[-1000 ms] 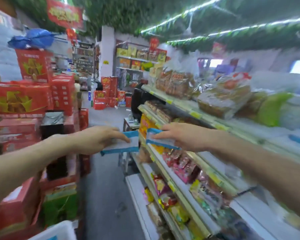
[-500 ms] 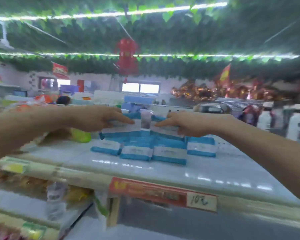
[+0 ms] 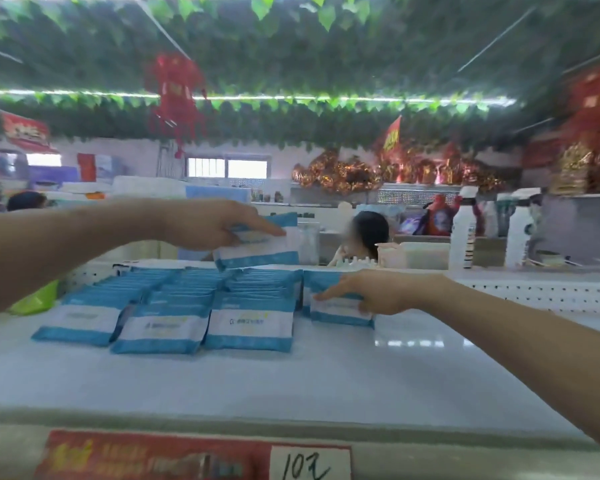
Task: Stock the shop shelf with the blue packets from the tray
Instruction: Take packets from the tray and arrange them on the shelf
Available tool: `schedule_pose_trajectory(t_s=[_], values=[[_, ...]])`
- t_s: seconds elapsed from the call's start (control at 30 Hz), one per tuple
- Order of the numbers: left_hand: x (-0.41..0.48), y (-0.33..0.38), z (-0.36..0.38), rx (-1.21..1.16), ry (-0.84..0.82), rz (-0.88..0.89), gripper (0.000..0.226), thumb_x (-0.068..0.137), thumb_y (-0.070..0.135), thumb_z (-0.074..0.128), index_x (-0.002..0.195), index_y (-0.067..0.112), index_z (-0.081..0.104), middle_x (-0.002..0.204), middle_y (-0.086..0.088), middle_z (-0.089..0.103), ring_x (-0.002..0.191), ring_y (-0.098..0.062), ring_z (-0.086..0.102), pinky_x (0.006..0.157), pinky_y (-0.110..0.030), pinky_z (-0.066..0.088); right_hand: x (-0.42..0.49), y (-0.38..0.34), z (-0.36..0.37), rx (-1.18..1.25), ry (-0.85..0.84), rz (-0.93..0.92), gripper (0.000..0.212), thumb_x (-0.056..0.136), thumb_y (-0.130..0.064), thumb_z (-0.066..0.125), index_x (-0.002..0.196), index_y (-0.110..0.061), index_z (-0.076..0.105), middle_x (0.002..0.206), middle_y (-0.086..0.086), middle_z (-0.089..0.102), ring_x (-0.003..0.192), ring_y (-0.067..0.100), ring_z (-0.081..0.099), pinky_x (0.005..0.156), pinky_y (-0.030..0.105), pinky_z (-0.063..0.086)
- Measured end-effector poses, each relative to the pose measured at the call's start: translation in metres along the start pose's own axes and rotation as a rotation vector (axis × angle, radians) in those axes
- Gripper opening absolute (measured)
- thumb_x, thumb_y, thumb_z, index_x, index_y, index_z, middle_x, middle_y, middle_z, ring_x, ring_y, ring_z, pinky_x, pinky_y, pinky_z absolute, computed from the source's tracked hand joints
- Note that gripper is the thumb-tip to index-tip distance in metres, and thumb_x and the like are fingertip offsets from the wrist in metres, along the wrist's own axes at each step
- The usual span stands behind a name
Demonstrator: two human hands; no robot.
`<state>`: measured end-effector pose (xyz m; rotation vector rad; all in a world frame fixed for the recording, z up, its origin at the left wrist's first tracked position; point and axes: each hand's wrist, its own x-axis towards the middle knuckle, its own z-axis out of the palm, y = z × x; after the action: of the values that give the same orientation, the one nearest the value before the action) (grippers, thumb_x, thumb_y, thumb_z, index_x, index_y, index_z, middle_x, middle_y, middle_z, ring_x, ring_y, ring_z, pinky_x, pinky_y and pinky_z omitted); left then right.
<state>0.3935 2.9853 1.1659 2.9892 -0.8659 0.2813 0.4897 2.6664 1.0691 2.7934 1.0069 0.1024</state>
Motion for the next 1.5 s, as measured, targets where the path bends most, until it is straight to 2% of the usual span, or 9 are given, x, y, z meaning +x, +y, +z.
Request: schedule_pose_trajectory(t_s=[0.13, 0.4, 0.6, 0.73, 0.87, 0.97, 1.1, 1.27, 1.5], values=[[0.016, -0.005, 0.003, -0.027, 0.006, -0.026, 0.066, 0.104, 0.002, 0.051, 0.148, 0.050, 0.045, 0.161, 0.021, 0.034, 0.144, -0.003, 0.030, 0.119, -0.029, 0.024, 0.030, 0.013, 0.012, -0.116, 0.056, -0.078, 0.086, 0.091, 0.001, 0.059, 0.149, -0.057, 0.034, 0.128, -0.005, 0.044, 0.111, 0.019, 0.051, 0.099, 0.043, 0.049], [0.068, 0.001, 0.024, -0.049, -0.002, 0.016, 0.067, 0.104, 0.003, 0.053, 0.147, 0.054, 0.045, 0.158, 0.018, 0.038, 0.144, -0.009, 0.035, 0.122, -0.038, 0.028, 0.031, 0.044, 0.025, -0.344, 0.250, -0.161, 0.073, 0.102, -0.034, 0.056, 0.151, -0.065, 0.012, 0.167, -0.008, 0.004, 0.146, 0.027, 0.021, 0.114, 0.048, 0.030], [0.121, 0.027, 0.053, -0.108, -0.069, 0.144, 0.067, 0.101, 0.001, 0.053, 0.147, 0.049, 0.048, 0.138, 0.029, 0.040, 0.132, -0.002, 0.036, 0.117, -0.035, 0.030, -0.017, 0.081, 0.020, -0.245, 0.296, -0.004, 0.069, 0.098, -0.032, 0.064, 0.152, -0.053, 0.027, 0.166, -0.009, 0.014, 0.135, 0.016, 0.039, 0.110, 0.042, 0.043], [0.148, 0.038, 0.088, -0.096, -0.170, 0.213, 0.064, 0.102, 0.000, 0.052, 0.151, 0.040, 0.047, 0.154, 0.012, 0.041, 0.132, -0.001, 0.032, 0.119, -0.032, 0.025, -0.044, 0.108, 0.022, -0.269, 0.330, 0.093, 0.080, 0.095, -0.023, 0.066, 0.154, -0.055, 0.023, 0.164, -0.012, 0.020, 0.139, 0.017, 0.040, 0.110, 0.043, 0.043], [0.159, 0.035, 0.122, 0.108, -0.223, 0.273, 0.065, 0.101, 0.007, 0.057, 0.153, 0.042, 0.042, 0.118, 0.021, 0.043, 0.114, -0.005, 0.037, 0.115, -0.038, 0.034, -0.062, 0.115, 0.020, -0.255, 0.380, 0.126, 0.084, 0.094, -0.016, 0.064, 0.154, -0.055, 0.021, 0.162, -0.013, 0.027, 0.142, 0.017, 0.038, 0.113, 0.044, 0.041], [0.164, 0.032, 0.131, 0.214, -0.133, 0.311, 0.066, 0.101, 0.014, 0.061, 0.151, 0.051, 0.039, 0.135, 0.009, 0.036, 0.122, -0.014, 0.034, 0.112, -0.042, 0.036, -0.068, 0.113, 0.018, -0.300, 0.399, 0.107, 0.085, 0.093, -0.017, 0.064, 0.155, -0.054, 0.018, 0.162, -0.012, 0.026, 0.142, 0.017, 0.036, 0.113, 0.042, 0.040], [0.167, 0.031, 0.126, 0.251, -0.103, 0.302, 0.066, 0.099, 0.020, 0.065, 0.148, 0.056, 0.040, 0.148, 0.010, 0.025, 0.133, -0.019, 0.028, 0.114, -0.046, 0.037, -0.064, 0.098, 0.011, -0.341, 0.409, 0.078, 0.087, 0.092, -0.021, 0.066, 0.156, -0.051, 0.015, 0.164, -0.009, 0.019, 0.145, 0.018, 0.031, 0.113, 0.043, 0.039], [0.134, 0.024, 0.089, 0.108, 0.051, 0.245, 0.050, 0.105, 0.024, 0.056, 0.151, 0.038, 0.046, 0.151, 0.005, 0.040, 0.126, -0.006, 0.032, 0.116, -0.034, 0.025, -0.039, 0.048, -0.005, -0.305, 0.450, 0.028, 0.083, 0.095, -0.023, 0.064, 0.157, -0.051, 0.016, 0.161, -0.008, 0.025, 0.139, 0.021, 0.036, 0.113, 0.045, 0.040], [-0.044, -0.036, 0.064, 0.139, 0.073, -0.073, 0.046, 0.104, 0.034, 0.056, 0.149, 0.037, 0.047, 0.129, 0.017, 0.045, 0.109, 0.000, 0.042, 0.101, -0.025, 0.038, 0.035, -0.110, -0.038, -0.358, 0.532, -0.366, 0.067, 0.091, -0.014, 0.056, 0.150, -0.040, 0.038, 0.149, -0.004, 0.046, 0.124, 0.020, 0.047, 0.099, 0.039, 0.039]])
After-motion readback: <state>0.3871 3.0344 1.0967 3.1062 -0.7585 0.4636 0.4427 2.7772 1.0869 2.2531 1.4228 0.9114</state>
